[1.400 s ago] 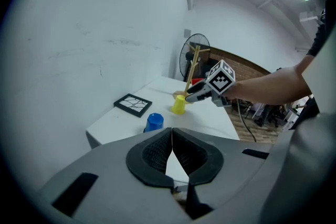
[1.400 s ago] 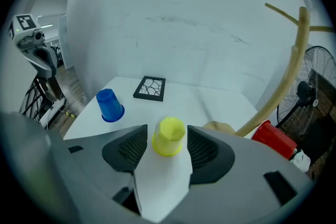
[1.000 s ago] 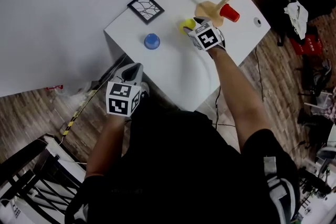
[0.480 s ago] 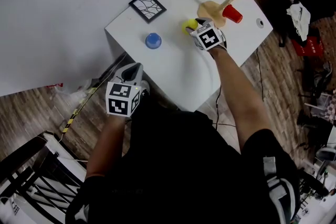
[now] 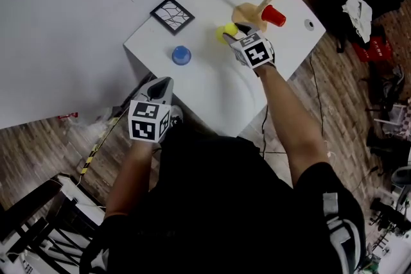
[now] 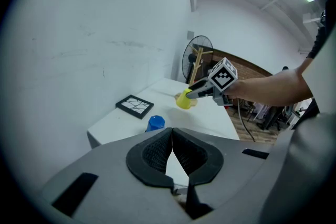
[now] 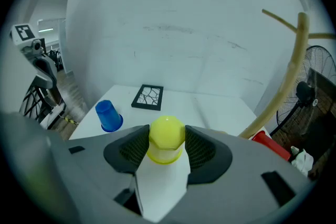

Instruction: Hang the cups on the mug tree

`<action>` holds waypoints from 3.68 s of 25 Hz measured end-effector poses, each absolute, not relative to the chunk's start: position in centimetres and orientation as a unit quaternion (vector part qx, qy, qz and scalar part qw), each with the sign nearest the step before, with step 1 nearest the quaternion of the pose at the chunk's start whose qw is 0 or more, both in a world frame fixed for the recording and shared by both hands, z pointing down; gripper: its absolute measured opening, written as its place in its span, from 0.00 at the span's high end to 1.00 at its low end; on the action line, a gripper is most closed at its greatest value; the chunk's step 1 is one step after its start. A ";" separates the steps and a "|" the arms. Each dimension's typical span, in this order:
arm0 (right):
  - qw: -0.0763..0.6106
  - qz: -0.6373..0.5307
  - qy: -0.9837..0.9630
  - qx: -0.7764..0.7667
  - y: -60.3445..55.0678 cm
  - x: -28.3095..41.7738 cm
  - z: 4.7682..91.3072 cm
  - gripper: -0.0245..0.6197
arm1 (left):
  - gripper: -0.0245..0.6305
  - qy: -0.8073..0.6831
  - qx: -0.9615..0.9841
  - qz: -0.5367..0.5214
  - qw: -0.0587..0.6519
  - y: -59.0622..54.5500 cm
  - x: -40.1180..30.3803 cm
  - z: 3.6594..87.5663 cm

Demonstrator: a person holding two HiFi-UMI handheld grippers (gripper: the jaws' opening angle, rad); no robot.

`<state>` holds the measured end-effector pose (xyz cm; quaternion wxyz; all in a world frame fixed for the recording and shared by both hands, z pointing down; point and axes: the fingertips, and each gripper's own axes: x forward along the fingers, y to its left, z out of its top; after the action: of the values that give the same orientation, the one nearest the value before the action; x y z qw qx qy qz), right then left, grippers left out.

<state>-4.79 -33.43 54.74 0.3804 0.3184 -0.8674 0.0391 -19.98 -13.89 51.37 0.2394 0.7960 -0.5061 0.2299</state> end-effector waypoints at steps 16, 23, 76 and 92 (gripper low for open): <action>0.176 0.081 -0.902 0.386 -29.4 0.9 41.7 0.64 | 0.94 -0.467 0.838 0.223 0.170 -17.9 -16.3 47.5; 0.095 0.085 -0.881 0.456 -30.8 7.7 36.4 0.64 | 0.94 -0.450 0.852 0.218 0.153 -18.7 -14.2 46.2; 0.108 0.024 -0.854 0.508 -33.6 11.3 34.0 0.62 | 0.94 -0.459 0.846 0.212 0.169 -18.3 -14.1 46.2; 0.179 0.039 -0.894 0.408 -23.4 2.5 42.3 0.62 | 0.94 -0.469 0.839 0.220 0.170 -17.6 -14.5 47.1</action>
<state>2.51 -23.38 42.29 0.1785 0.4083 -0.8944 0.0386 -14.50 -17.60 47.11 0.1699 0.8386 -0.4686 0.2199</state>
